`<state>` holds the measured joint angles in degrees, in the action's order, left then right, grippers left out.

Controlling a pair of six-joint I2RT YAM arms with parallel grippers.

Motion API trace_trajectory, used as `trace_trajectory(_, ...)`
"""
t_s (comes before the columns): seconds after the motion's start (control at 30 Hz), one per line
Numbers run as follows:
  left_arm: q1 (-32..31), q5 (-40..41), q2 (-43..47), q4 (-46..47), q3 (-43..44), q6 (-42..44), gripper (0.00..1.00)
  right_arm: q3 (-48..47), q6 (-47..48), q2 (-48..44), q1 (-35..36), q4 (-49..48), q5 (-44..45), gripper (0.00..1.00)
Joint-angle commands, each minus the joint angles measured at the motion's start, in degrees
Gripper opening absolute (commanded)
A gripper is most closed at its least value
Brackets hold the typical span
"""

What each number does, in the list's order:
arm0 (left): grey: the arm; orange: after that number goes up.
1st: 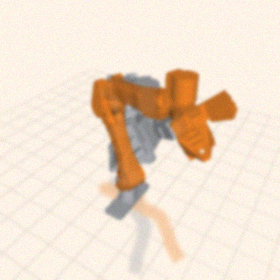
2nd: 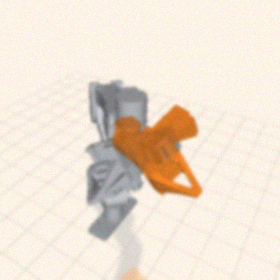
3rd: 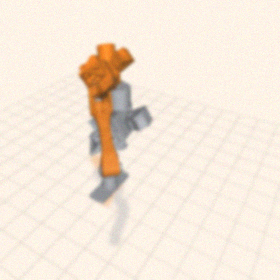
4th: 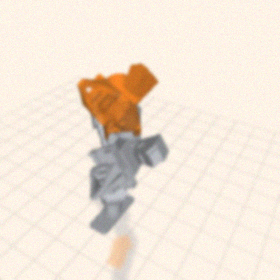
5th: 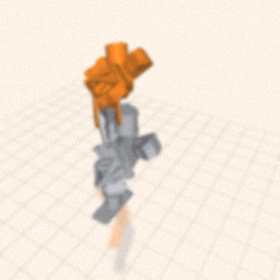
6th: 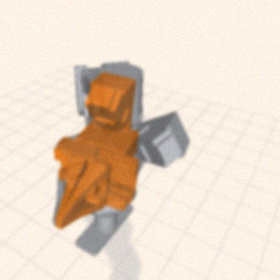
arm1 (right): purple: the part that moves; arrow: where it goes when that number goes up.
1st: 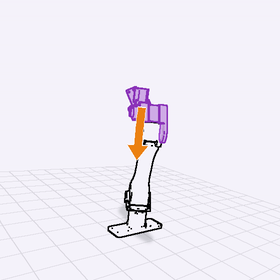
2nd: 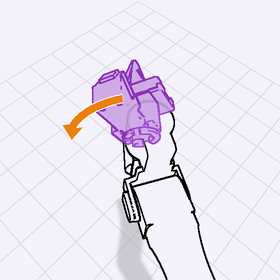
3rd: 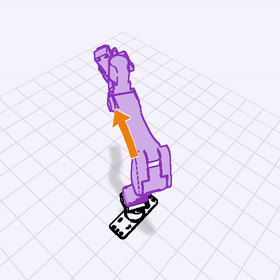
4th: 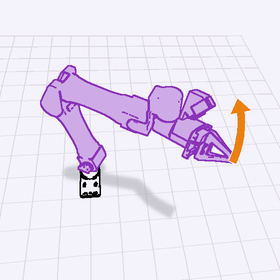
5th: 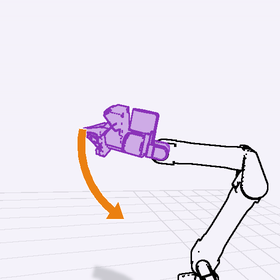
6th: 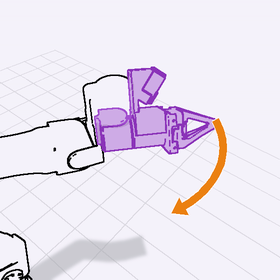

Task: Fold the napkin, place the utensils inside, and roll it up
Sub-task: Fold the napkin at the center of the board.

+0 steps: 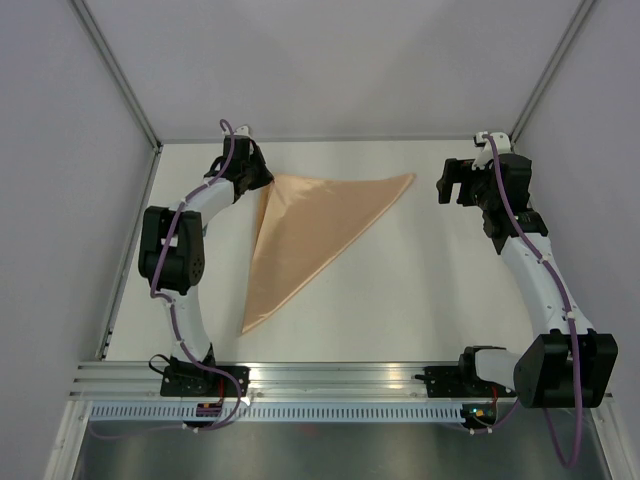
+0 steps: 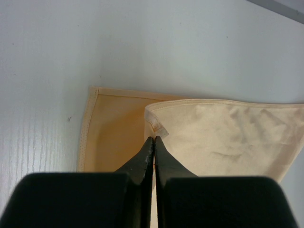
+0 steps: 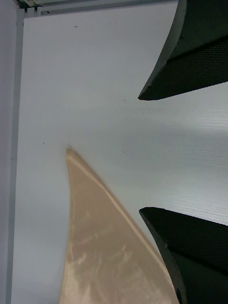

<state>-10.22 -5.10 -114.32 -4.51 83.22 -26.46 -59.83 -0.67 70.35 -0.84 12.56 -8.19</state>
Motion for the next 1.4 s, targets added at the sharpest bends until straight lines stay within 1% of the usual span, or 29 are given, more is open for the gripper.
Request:
trace_trajectory(0.0, 0.46, -1.31, -1.16, -0.76, 2.73, 2.11, 0.02, -1.95, -0.04, 0.23, 0.31, 0.54, -0.16, 0.98)
trace_trajectory(0.47, 0.99, -0.7, -3.54, -0.94, 4.05, 1.85, 0.02, -1.95, 0.05, 0.49, 0.31, 0.54, -0.25, 0.98)
trace_trajectory(0.5, 0.99, -0.44, -3.71, -1.02, 4.14, 1.76, 0.03, -1.95, -0.04, 0.49, 0.23, 0.54, -0.25, 0.98)
trace_trajectory(0.57, 0.99, 0.27, -3.8, -0.94, 4.06, 1.76, 0.13, -1.95, -0.04, 0.49, 0.23, 0.63, -0.34, 0.98)
trace_trajectory(0.6, 1.08, 0.53, -3.8, -1.02, 4.06, 1.76, 0.23, -1.95, -0.04, 0.49, 0.31, 0.54, -0.34, 0.98)
trace_trajectory(0.63, 1.16, 1.06, -3.8, -0.94, 4.14, 1.76, 0.3, -1.87, 0.05, 0.49, 0.23, 0.63, -0.34, 0.98)
trace_trajectory(0.67, 1.25, 1.32, -3.8, -1.02, 4.23, 1.93, 0.43, -1.95, -0.04, 0.49, 0.23, 0.54, -0.43, 0.98)
trace_trajectory(0.73, 1.43, 1.94, -3.45, -0.94, 4.41, 2.11, 0.5, -1.95, -0.04, 0.49, 0.23, 0.63, -0.43, 0.98)
trace_trajectory(0.77, 1.6, 2.55, -3.19, -1.02, 4.41, 2.29, 0.56, -1.95, -0.04, 0.41, 0.31, 0.63, -0.6, 0.98)
trace_trajectory(0.83, 1.87, 3.26, -2.05, -1.02, 4.23, 2.37, 0.62, -1.95, -0.04, 0.41, 0.31, 0.63, -0.6, 0.98)
trace_trajectory(0.97, 2.04, 4.84, 0.76, -1.02, 2.74, 2.99, 0.66, -2.04, -0.13, 0.32, 0.23, 0.63, -0.87, 0.98)
trace_trajectory(1.07, 2.04, 10.27, 4.36, -1.46, -0.32, 2.99, 0.68, -1.95, -0.39, 0.23, 0.31, 0.71, -1.22, 0.98)
trace_trajectory(1.1, 2.22, 13.86, 5.33, -1.9, -1.12, 2.99, 0.69, -1.95, -0.39, 0.23, 0.31, 0.8, -1.48, 0.98)
trace_trajectory(1.13, 2.48, 15.46, 6.03, -2.51, -1.74, 2.99, 0.7, -1.95, -0.48, 0.23, 0.31, 0.8, -1.57, 0.98)
trace_trajectory(1.2, 3.01, 19.94, 7.71, -3.65, -3.15, 2.73, 0.69, -1.95, -0.56, 0.14, 0.31, 0.8, -1.83, 0.98)
trace_trajectory(1.27, 3.97, 23.28, 9.11, -6.11, -4.55, 2.29, 0.69, -1.95, -0.74, 0.05, 0.31, 0.8, -2.1, 0.98)
trace_trajectory(1.37, 5.38, 26.01, 11.22, -8.49, -7.62, 1.5, 0.68, -1.95, -0.74, 0.05, 0.31, 0.8, -2.71, 0.98)
